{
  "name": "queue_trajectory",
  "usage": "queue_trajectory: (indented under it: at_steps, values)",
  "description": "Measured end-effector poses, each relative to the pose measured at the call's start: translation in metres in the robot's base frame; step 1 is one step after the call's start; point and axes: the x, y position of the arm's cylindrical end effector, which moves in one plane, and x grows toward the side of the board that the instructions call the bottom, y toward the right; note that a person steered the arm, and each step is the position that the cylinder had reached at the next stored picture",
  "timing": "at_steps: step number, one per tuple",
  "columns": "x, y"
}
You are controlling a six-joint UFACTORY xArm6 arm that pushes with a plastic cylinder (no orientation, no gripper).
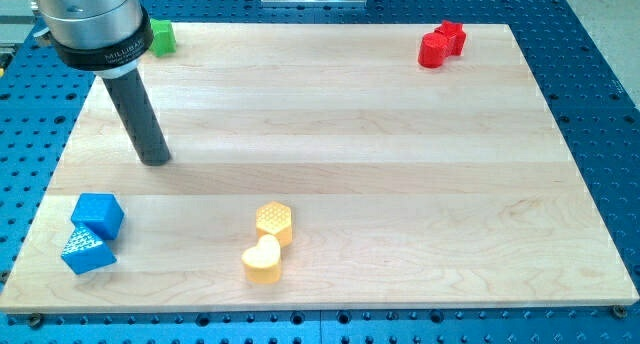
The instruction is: Place your hand to the right of the red star
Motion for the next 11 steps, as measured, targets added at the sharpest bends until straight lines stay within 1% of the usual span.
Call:
queue_trajectory:
  at_steps: [3,4,5,6,7,9,10,11]
  values:
    - [0.000,-0.003]
    - [0.003,0.011]
    - [-0.014,0.091]
    - [-0.017,0.161]
    - [-0.052,0.256]
    - [-0.175,0.414]
    - [-0.216,0.434]
    - [-0.237,0.433]
